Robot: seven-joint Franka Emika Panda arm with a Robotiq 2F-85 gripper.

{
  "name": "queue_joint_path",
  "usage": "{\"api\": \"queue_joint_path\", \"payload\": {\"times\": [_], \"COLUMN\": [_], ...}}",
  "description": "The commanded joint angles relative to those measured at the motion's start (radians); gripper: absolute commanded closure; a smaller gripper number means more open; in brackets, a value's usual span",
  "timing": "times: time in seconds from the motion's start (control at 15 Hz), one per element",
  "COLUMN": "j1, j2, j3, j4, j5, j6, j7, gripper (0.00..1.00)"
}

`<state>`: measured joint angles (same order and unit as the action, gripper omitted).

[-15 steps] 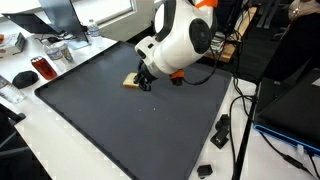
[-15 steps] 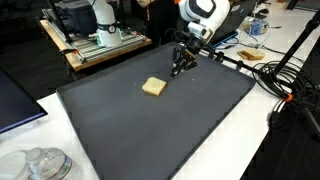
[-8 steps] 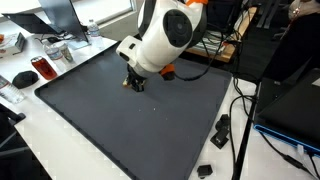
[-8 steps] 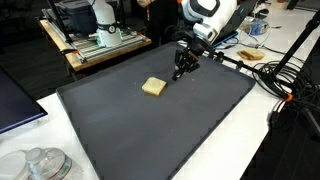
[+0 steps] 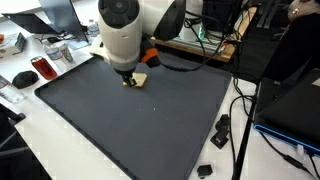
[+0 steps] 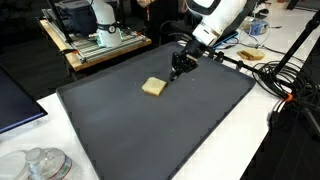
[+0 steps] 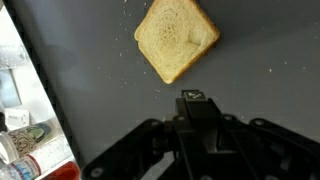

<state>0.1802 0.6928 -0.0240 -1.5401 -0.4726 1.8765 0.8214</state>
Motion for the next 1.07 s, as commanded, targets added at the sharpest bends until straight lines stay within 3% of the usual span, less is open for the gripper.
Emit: {"api": "queue_joint_path", "payload": {"times": [0.0,0.53,1.0], "j1": [-0.031,-0.133,-0.245], "j2": [0.061,0.143,0.185], "j3": [-0.004,-0.003,0.01], "j4": [0.113,0.255,0.312], "j5": [0.113,0.326,0.492], "j6": [-0.081,-0.182,-0.243], "j7": [-0.167,-0.477,-0.667], "gripper": [0.95,0.95,0.95]}}
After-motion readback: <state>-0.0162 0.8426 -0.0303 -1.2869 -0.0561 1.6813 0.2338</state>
